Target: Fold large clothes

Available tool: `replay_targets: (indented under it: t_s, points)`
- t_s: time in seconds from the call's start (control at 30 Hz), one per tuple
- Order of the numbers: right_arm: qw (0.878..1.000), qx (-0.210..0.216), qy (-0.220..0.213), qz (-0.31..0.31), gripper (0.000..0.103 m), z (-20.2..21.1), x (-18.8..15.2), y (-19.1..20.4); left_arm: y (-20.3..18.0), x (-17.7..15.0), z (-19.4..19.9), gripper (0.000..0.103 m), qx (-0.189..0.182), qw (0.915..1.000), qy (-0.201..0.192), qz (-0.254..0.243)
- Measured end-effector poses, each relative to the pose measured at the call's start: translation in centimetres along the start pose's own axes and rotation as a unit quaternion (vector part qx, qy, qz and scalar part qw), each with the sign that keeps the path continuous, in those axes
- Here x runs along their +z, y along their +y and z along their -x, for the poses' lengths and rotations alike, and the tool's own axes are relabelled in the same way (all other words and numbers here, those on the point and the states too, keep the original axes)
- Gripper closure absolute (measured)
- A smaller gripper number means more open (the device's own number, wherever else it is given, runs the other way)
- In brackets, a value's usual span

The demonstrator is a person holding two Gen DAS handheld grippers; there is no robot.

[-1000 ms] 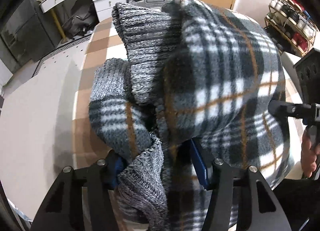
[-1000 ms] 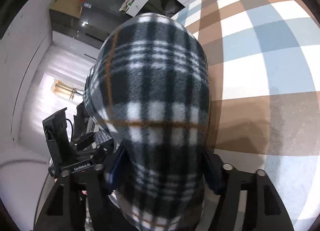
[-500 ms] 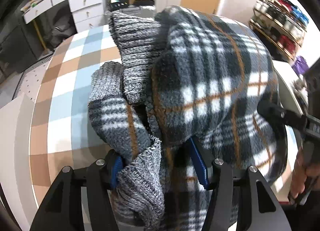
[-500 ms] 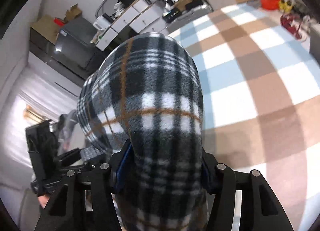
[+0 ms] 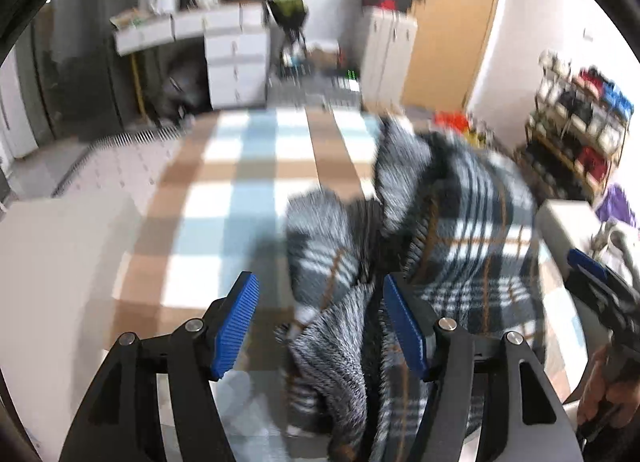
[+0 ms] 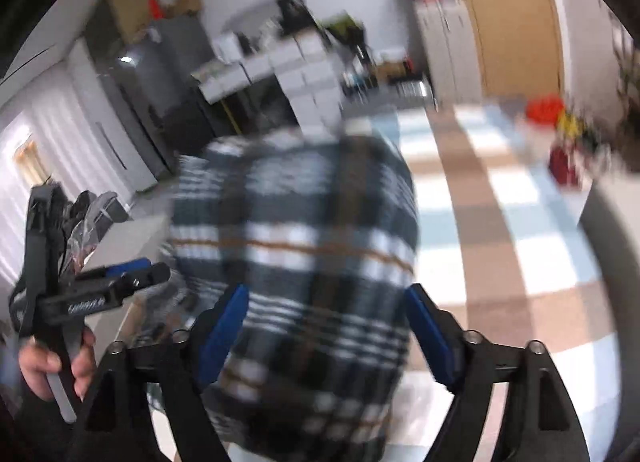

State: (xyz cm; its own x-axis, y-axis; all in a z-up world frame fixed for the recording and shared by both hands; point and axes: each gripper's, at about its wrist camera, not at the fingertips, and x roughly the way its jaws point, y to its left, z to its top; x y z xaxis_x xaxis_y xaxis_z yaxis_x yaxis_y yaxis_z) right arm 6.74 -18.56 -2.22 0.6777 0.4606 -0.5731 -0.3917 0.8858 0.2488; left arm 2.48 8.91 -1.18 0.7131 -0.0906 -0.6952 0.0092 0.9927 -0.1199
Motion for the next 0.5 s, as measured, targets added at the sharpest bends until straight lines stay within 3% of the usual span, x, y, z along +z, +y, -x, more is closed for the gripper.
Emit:
replay_targets:
  t_s: [0.1,0.13,0.27,0.43,0.5]
  points:
    - [0.998,-0.002,-0.053,0.033,0.005,2.5,-0.3,2.2,0.9,-0.1,2.3,0.019,-0.01,0.9984,-0.051,0.023]
    - [0.997,-0.004,-0.065,0.048,0.004,3.1,-0.5,3.1,0.9,-0.4,3.1,0.017,-0.012,0.9973,-0.068,0.027]
    - [0.993,-0.018,-0.081,0.086,0.004,3.9,-1.5,5.5,-0.2,-0.6,4.3,0.017,-0.003,0.9947,-0.103,0.001]
    - [0.987,-0.042,-0.108,0.108,0.003,5.2,-2.8,7.3,-2.0,-0.8,4.0,0.017,0.051,0.9909,-0.119,-0.038]
    - [0.987,-0.039,-0.12,0.101,0.0,5.7,-3.0,7.0,-2.1,-0.9,3.7,0.016,0.046,0.9908,-0.12,-0.043]
